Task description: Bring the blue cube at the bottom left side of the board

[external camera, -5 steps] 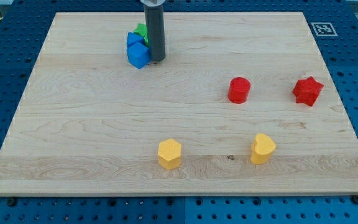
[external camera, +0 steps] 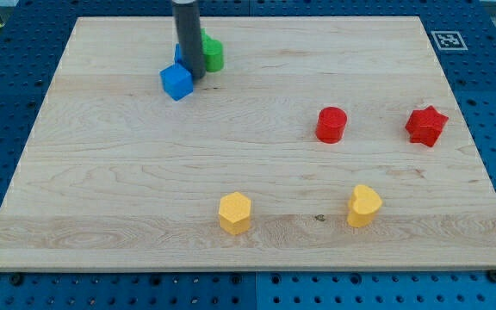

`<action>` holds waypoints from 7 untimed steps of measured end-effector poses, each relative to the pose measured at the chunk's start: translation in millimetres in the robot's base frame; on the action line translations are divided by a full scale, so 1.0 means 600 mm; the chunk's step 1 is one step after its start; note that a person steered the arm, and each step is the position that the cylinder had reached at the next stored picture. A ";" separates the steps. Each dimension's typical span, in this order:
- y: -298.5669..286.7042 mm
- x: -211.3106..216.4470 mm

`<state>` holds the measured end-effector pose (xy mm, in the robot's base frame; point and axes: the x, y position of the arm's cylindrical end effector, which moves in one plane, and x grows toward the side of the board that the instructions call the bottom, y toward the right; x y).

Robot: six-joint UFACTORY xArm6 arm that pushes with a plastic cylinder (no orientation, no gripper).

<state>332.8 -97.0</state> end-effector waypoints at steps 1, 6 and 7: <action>-0.027 0.038; -0.086 0.064; -0.086 0.110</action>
<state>399.0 -148.4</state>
